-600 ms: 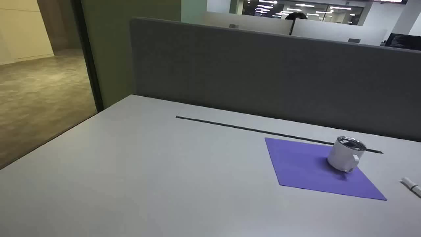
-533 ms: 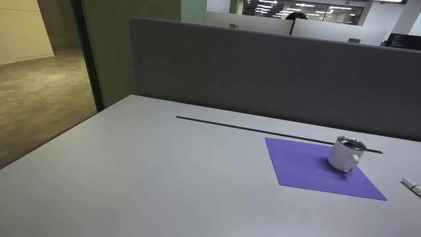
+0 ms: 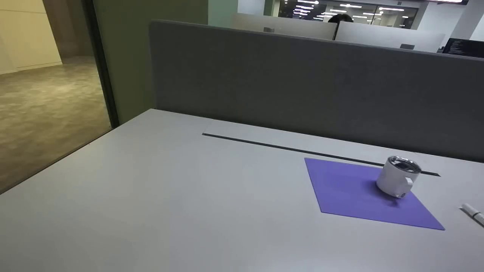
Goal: Close the slider on the top of the cup
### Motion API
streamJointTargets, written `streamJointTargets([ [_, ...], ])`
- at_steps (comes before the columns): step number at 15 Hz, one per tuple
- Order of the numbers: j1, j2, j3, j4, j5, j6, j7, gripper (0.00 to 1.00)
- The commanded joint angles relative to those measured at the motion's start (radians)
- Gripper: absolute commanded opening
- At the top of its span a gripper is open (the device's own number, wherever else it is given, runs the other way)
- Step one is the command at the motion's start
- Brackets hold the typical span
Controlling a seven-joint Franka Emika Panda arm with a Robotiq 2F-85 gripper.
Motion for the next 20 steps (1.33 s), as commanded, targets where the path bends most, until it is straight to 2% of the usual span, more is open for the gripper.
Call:
streamJointTargets([
  [1,-0.002,0.001,0.002,0.002,0.0,-0.003,0.0,1.0],
  [7,-0.002,0.001,0.002,0.002,0.0,-0.003,-0.001,1.0],
  [11,-0.019,0.086,-0.005,0.075,-0.174,0.053,-0.095,1.0],
  [14,-0.039,0.162,-0.025,0.125,-0.295,0.137,-0.141,1.0],
  [17,-0.06,0.258,-0.043,0.208,-0.433,0.207,-0.153,1.0],
  [20,-0.068,0.359,-0.062,0.311,-0.554,0.23,-0.136,1.0],
])
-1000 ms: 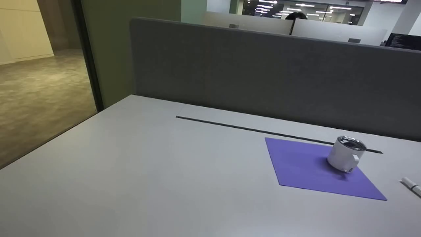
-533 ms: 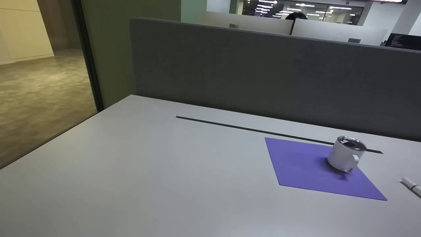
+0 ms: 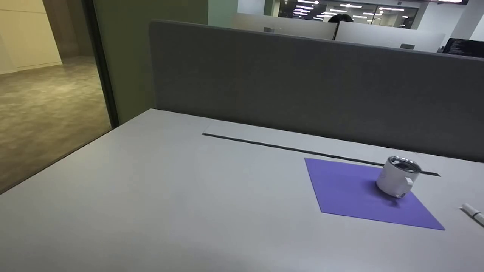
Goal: Close the slider on the top of the cup
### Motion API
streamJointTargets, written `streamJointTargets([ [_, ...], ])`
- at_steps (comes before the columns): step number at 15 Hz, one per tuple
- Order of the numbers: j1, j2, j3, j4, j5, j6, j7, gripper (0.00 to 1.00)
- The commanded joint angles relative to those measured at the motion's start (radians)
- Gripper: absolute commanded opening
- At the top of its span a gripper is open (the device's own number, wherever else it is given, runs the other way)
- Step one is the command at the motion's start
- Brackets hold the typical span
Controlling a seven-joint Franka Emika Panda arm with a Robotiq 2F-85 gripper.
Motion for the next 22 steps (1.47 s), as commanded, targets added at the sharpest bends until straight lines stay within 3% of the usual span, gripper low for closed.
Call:
streamJointTargets([
  [1,-0.003,0.144,-0.024,0.178,-0.109,-0.015,0.031,1.0],
  [2,-0.001,0.176,-0.033,0.223,-0.098,-0.046,0.062,1.0],
  [3,0.01,0.1,-0.036,0.108,-0.082,0.005,0.014,1.0],
  [7,0.01,0.169,-0.05,0.19,-0.082,-0.014,0.027,1.0],
  [15,0.011,0.17,-0.05,0.195,-0.082,-0.017,0.034,1.0],
  [17,0.006,0.152,-0.058,0.159,-0.131,0.141,0.078,1.0],
  [19,-0.003,0.171,-0.072,0.157,-0.147,0.295,0.038,1.0],
  [22,-0.019,0.263,-0.105,0.209,-0.108,0.473,0.002,1.0],
])
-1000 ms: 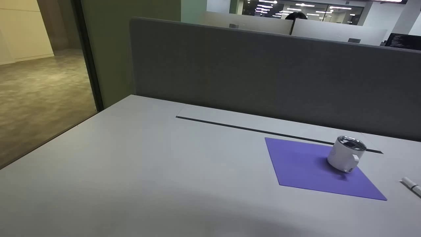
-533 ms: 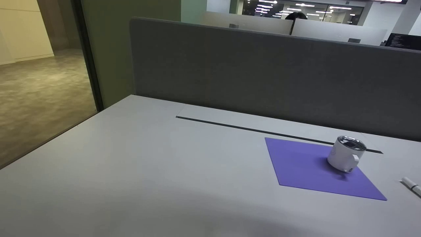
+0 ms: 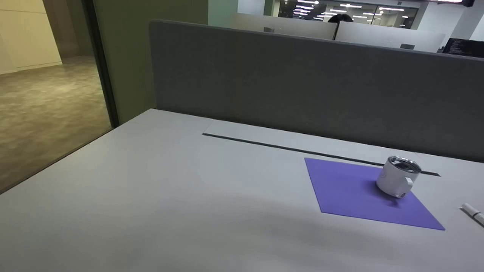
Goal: Close the slider on the top of the cup
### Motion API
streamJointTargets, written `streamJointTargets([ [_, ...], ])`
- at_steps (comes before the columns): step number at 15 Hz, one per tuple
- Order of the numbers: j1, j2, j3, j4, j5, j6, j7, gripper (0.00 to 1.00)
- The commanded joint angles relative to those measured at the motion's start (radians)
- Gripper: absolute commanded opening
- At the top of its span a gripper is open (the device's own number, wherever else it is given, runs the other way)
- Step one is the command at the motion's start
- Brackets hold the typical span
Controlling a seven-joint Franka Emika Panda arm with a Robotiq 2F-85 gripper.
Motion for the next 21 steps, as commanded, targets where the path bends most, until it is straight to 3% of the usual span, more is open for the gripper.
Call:
streamJointTargets([
  [1,-0.014,0.108,-0.036,0.063,0.045,0.156,-0.043,1.0],
  [5,-0.028,0.256,-0.05,0.127,0.156,0.243,-0.137,1.0],
  [9,-0.032,0.399,-0.04,0.201,0.237,0.258,-0.231,1.0],
  [15,-0.012,0.543,-0.066,0.291,0.193,0.191,-0.283,1.0],
  [17,-0.012,0.558,-0.07,0.306,0.188,0.121,-0.305,1.0],
  [18,0.006,0.566,-0.095,0.32,0.17,0.078,-0.255,1.0],
  [19,-0.013,0.547,-0.068,0.265,0.198,0.153,-0.287,1.0],
  [21,-0.013,0.552,-0.07,0.268,0.196,0.148,-0.288,1.0],
])
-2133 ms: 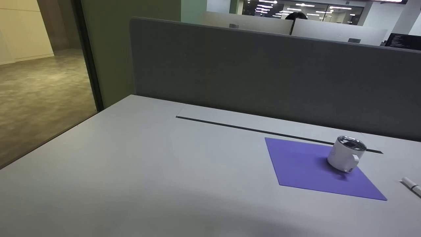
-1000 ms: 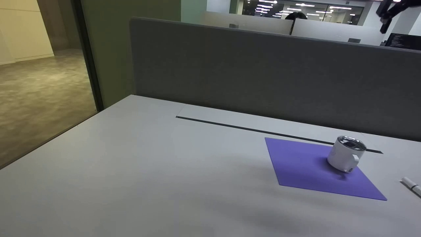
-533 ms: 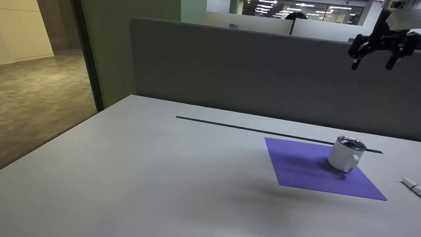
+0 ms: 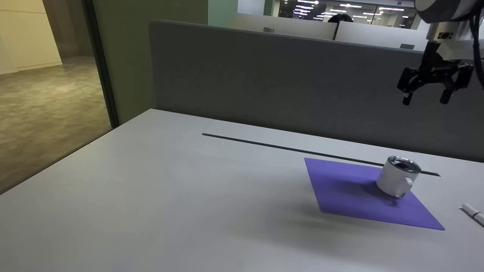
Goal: Close the slider on the top of the cup
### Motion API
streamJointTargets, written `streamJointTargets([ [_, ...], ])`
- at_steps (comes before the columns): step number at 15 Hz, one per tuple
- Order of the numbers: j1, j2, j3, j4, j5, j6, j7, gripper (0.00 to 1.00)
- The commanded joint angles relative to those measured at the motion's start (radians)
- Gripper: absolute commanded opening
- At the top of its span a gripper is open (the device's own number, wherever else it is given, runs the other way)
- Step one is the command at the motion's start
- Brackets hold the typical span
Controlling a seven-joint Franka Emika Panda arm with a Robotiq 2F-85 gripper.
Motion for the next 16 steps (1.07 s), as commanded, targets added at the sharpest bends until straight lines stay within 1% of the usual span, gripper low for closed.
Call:
streamJointTargets([
  [1,0.002,0.001,-0.002,0.002,0.003,-0.002,-0.002,1.0],
  [7,0.003,0.001,-0.001,0.002,0.003,-0.002,-0.002,1.0],
  [8,0.001,0.011,-0.002,-0.002,0.0,0.017,-0.003,1.0],
  [9,-0.003,0.019,-0.001,-0.006,0.002,0.026,-0.006,0.75],
  [10,-0.006,0.032,-0.002,-0.012,0.005,0.043,-0.004,0.74],
  [12,-0.007,0.058,-0.004,-0.028,0.006,0.096,0.007,0.6],
  [13,-0.004,0.074,-0.009,-0.035,0.0,0.127,0.012,0.51],
  [16,0.001,0.125,-0.015,-0.049,-0.004,0.181,0.009,0.31],
])
